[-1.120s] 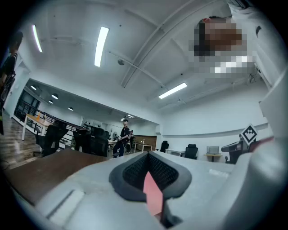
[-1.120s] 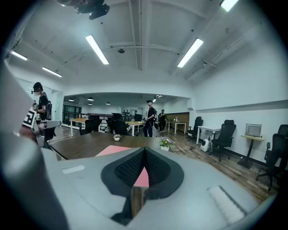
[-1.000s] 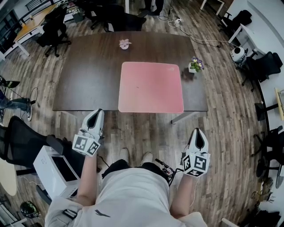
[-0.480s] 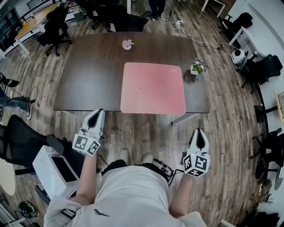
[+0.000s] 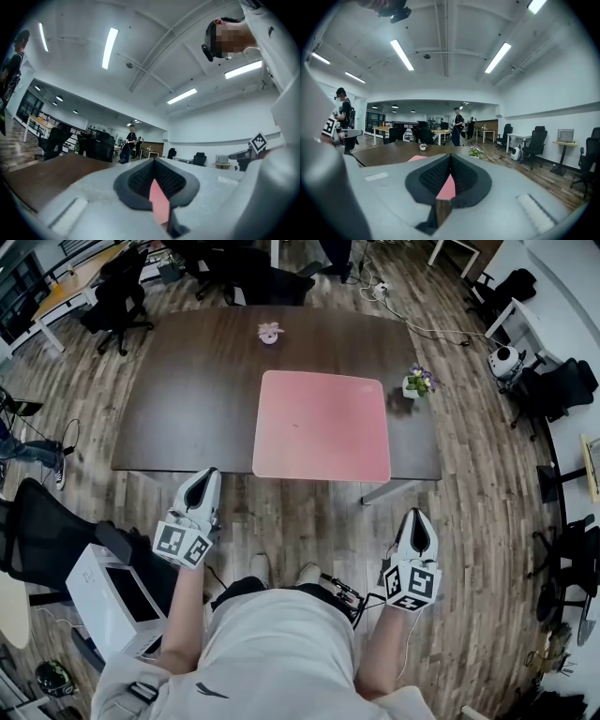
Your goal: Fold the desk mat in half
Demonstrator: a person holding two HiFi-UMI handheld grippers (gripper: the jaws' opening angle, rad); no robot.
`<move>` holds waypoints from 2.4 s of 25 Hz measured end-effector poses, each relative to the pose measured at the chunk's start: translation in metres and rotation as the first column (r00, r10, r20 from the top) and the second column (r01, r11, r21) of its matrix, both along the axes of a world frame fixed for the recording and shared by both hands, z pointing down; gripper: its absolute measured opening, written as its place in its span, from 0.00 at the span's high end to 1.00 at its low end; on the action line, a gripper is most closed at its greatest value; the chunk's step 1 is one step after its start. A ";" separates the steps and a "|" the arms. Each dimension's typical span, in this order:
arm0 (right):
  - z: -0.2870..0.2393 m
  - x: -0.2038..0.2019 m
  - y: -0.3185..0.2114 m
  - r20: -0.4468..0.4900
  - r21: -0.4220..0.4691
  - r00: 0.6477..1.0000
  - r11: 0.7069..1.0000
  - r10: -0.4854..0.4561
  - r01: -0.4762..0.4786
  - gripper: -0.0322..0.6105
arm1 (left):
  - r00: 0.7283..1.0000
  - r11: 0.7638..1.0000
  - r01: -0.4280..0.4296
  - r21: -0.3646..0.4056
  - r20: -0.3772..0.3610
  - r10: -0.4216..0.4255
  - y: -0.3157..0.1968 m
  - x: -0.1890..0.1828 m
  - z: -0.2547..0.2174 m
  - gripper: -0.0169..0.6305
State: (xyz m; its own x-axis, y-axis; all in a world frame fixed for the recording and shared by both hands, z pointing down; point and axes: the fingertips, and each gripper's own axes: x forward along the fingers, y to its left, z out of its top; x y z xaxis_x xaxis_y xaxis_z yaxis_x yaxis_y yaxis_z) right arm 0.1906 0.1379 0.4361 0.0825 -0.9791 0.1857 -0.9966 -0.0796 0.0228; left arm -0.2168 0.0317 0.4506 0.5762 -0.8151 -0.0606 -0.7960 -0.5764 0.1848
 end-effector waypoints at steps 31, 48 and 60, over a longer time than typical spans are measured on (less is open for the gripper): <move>0.008 0.050 -0.080 0.048 -0.017 0.993 0.994 -0.109 0.110 0.95 | 0.997 0.997 0.081 -0.011 0.016 -0.081 -0.049 0.044 0.002 0.97; 0.005 0.026 -0.181 -0.008 -0.031 0.999 0.999 -0.041 0.041 0.95 | 1.000 0.999 -0.007 -0.034 -0.012 0.006 -0.168 0.027 0.014 0.97; 0.022 0.034 -0.202 -0.011 -0.096 0.999 0.995 -0.032 0.030 0.95 | 0.999 0.997 -0.037 -0.069 -0.024 0.036 -0.199 0.044 0.031 0.97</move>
State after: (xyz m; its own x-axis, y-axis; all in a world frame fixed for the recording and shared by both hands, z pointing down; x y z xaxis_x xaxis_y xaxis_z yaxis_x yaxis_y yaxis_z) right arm 0.2251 -0.0643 0.4578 0.0552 -0.9590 0.2781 -0.9981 -0.0455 0.0415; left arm -0.1725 -0.1669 0.4814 0.6046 -0.7963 -0.0178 -0.7699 -0.5900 0.2431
